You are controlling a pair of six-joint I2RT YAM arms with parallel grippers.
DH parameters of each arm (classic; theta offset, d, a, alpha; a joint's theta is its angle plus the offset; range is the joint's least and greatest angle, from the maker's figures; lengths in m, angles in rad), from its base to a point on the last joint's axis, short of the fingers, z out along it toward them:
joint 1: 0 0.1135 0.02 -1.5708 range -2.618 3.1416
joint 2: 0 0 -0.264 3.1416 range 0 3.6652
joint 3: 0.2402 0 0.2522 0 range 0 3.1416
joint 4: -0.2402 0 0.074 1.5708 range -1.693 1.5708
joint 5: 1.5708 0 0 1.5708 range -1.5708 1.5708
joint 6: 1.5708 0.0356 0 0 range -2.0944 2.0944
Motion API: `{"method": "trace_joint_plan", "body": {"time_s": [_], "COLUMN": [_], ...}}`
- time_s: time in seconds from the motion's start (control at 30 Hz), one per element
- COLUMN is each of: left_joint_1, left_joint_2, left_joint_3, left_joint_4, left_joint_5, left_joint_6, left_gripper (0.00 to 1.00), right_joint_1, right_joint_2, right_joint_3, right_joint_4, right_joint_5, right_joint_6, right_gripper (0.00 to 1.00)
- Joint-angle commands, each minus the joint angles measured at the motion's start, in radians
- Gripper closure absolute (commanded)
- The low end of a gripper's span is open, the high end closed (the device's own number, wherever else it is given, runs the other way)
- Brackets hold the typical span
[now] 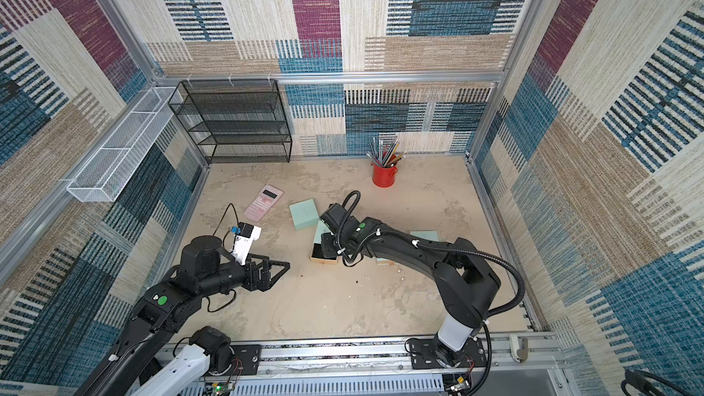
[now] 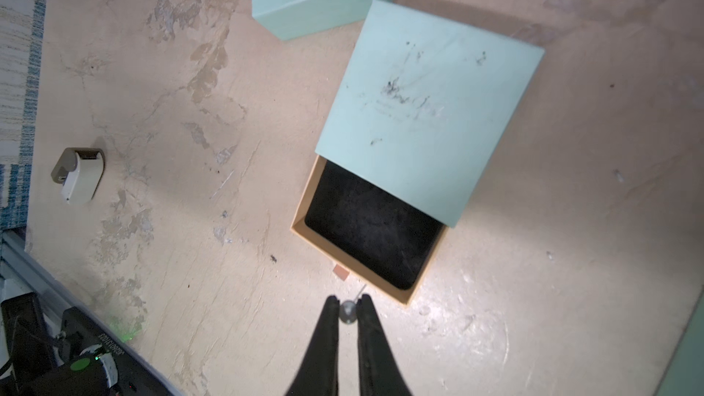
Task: Take out the earrings from the drawer-style jewelry box
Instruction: Pick up the earring from the drawer, then place the earring at the center of the board.
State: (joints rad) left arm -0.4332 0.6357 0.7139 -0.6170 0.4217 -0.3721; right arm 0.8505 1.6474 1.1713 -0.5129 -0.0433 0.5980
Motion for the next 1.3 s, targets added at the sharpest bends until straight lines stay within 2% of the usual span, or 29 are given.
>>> {"method": "trace_joint_plan", "body": {"time_s": [0.0, 0.4, 0.83, 1.27], "left_joint_1": [-0.001, 0.001, 0.001, 0.001], "left_joint_2": [0.004, 0.006, 0.009, 0.011], "left_joint_3": [-0.004, -0.005, -0.004, -0.005], "left_joint_4": [0.036, 0.040, 0.040, 0.040], "left_joint_5": [0.008, 0.015, 0.015, 0.013], "left_joint_6": [-0.002, -0.004, -0.004, -0.004], "left_gripper": [0.01, 0.01, 0.01, 0.01], "right_joint_1": [-0.003, -0.016, -0.068, -0.070], "right_joint_2": [-0.050, -0.209, -0.181, -0.121], "right_joint_3": [-0.034, -0.212, -0.326, -0.334], "right_joint_4": [-0.034, -0.145, -0.099, -0.082], "right_joint_5": [-0.015, -0.055, -0.111, -0.107], "right_joint_6": [0.025, 0.075, 0.075, 0.055], "right_gripper": [0.87, 0.86, 0.86, 0.87]}}
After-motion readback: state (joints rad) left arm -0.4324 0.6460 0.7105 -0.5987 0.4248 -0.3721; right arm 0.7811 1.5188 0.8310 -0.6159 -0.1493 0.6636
